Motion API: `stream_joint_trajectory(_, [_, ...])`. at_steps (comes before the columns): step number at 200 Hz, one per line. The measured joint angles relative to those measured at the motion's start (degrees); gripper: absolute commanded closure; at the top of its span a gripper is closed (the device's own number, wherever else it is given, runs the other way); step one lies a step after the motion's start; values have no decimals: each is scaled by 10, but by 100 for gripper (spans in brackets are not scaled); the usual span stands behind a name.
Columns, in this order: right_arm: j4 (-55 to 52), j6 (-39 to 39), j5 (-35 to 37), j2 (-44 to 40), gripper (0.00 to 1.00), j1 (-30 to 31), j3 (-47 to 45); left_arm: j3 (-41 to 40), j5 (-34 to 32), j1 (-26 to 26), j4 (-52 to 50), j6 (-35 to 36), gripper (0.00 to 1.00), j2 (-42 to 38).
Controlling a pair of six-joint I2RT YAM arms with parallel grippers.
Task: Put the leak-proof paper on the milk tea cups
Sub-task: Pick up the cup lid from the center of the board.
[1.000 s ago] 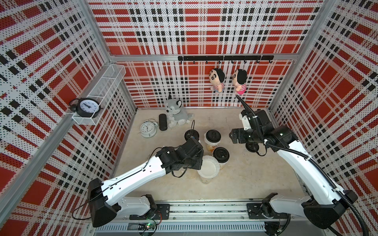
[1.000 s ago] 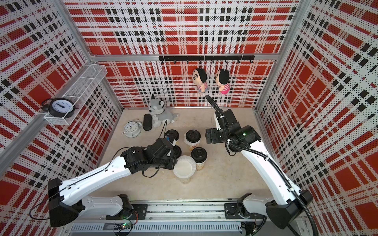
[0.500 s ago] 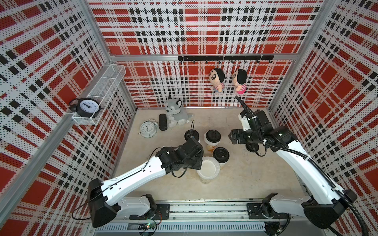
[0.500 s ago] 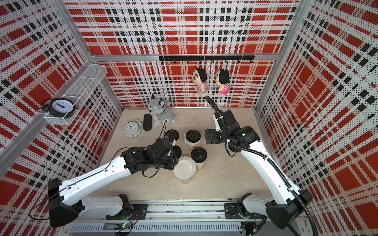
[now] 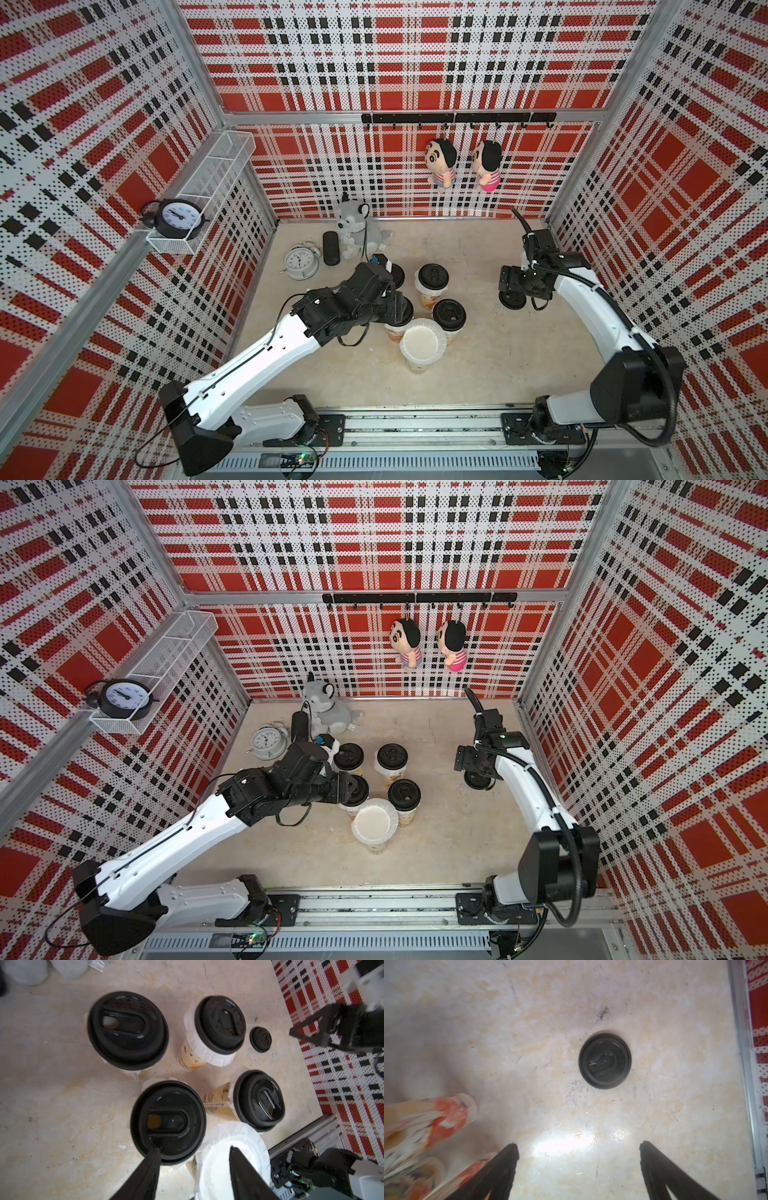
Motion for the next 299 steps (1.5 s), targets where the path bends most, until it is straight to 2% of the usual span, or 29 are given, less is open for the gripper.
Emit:
stream_joint_trajectory(39, [36, -10, 4, 121, 6, -13, -3, -1, 7, 59, 26, 19, 38, -14])
stream_joint_trajectory(72, [47, -17, 26, 170, 7, -14, 5, -6, 24, 83, 38, 35, 39, -15])
stream_joint_trajectory(149, [91, -23, 40, 176, 11, -45, 12, -12, 48, 92, 50, 48, 40, 4])
stream_joint_trajectory(299, [140, -22, 16, 204, 15, -60, 6, -12, 57, 92, 50, 47, 40, 16])
